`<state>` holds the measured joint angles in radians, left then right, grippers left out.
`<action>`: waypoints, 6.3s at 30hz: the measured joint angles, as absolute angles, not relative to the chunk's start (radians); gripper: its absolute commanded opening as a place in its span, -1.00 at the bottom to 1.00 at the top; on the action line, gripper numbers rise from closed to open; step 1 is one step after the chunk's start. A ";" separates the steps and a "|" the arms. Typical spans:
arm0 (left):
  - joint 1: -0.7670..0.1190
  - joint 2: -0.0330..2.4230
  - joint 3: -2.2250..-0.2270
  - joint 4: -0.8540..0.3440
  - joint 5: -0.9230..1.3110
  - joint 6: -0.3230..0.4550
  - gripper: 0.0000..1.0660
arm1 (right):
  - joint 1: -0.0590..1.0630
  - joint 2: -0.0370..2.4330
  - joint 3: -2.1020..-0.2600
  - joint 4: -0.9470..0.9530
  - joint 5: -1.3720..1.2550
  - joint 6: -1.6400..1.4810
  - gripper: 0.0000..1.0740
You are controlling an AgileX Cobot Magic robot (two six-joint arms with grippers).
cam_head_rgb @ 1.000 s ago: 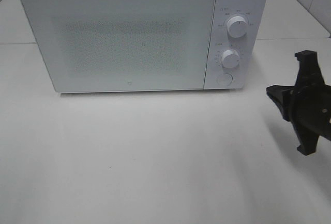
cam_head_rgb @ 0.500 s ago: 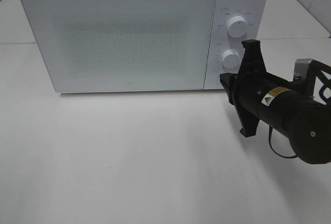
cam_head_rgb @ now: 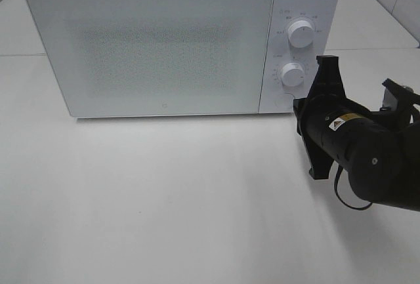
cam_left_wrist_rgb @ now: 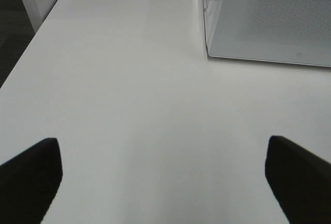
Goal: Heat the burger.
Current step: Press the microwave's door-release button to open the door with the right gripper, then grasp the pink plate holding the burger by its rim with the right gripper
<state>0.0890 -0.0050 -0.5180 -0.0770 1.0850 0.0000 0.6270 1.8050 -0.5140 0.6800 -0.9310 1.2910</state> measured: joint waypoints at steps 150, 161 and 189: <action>0.089 -0.005 -0.518 -0.077 1.085 0.000 0.89 | 0.468 2.088 -0.723 0.495 -0.996 1.359 -1.00; 0.089 -0.005 -0.518 -0.077 1.085 0.000 0.89 | 0.489 1.909 -0.559 0.419 -0.968 1.375 -1.00; 0.089 -0.005 -0.518 -0.077 1.085 0.000 0.89 | 0.489 1.399 -0.626 0.355 0.168 0.034 -0.97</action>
